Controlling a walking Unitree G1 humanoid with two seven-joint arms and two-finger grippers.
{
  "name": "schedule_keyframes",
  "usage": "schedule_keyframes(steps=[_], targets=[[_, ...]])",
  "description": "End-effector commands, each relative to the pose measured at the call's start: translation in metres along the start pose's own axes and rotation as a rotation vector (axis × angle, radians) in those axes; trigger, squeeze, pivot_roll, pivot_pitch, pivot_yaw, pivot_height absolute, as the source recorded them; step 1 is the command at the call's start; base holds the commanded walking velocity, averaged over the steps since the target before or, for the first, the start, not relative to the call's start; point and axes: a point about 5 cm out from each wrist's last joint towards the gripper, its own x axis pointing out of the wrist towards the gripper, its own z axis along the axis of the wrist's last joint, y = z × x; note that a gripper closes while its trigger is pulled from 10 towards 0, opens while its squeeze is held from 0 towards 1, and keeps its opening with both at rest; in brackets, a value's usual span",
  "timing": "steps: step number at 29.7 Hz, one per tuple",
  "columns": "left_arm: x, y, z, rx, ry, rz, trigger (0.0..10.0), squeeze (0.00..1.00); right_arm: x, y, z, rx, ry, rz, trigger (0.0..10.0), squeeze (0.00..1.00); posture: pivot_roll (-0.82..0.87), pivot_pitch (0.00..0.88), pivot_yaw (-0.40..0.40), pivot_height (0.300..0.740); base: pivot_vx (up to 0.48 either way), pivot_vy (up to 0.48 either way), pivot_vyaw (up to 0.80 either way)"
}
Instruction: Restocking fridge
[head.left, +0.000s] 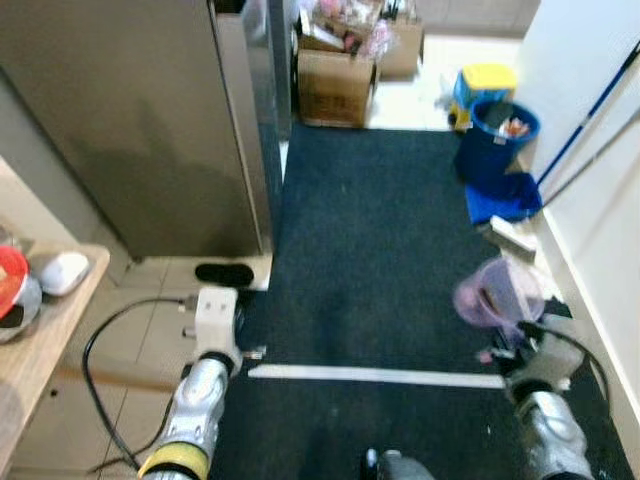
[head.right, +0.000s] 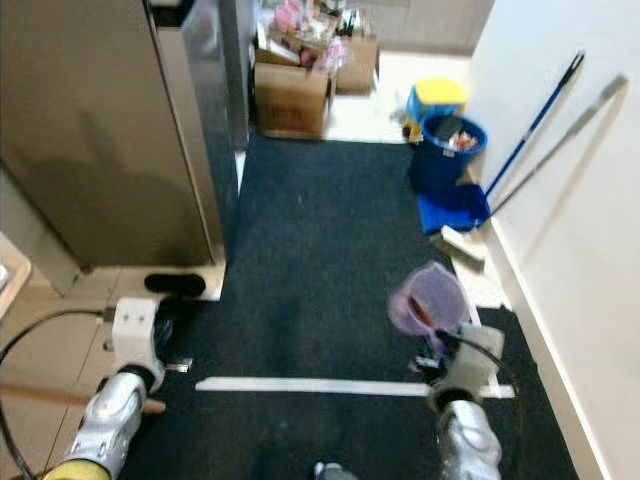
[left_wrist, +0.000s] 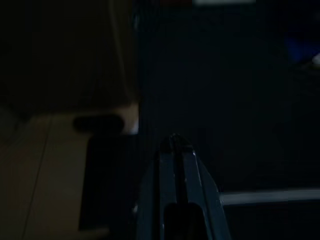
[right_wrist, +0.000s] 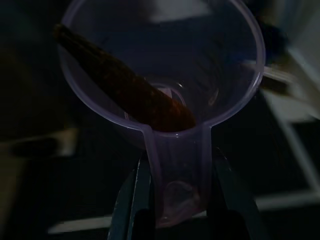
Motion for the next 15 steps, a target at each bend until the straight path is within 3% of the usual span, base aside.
schedule_keyframes(steps=[1,6,10,15], targets=[[-0.002,-0.007,-0.004,-0.009,0.016,-0.027,10.0,0.00,-0.001,-0.002,0.003,0.007,-0.029,-0.007,10.0,0.00,-0.04,0.128,-0.024,0.740,0.000,0.000,0.00],[0.002,-0.029,0.021,-0.013,-0.083,-0.102,10.0,0.00,0.001,0.014,0.006,0.023,-0.055,0.052,10.0,0.00,-0.04,0.123,-0.026,0.740,0.000,0.000,0.00],[0.004,-0.040,0.042,-0.026,-0.155,-0.111,10.0,0.00,0.001,0.012,0.014,0.019,-0.085,0.039,10.0,0.00,-0.04,0.118,-0.028,0.740,0.000,0.000,0.00],[0.012,-0.038,0.071,-0.051,-0.238,-0.058,10.0,0.00,0.002,0.005,0.025,0.014,-0.116,0.015,10.0,0.00,-0.04,0.113,-0.031,0.740,0.000,0.000,0.00]])
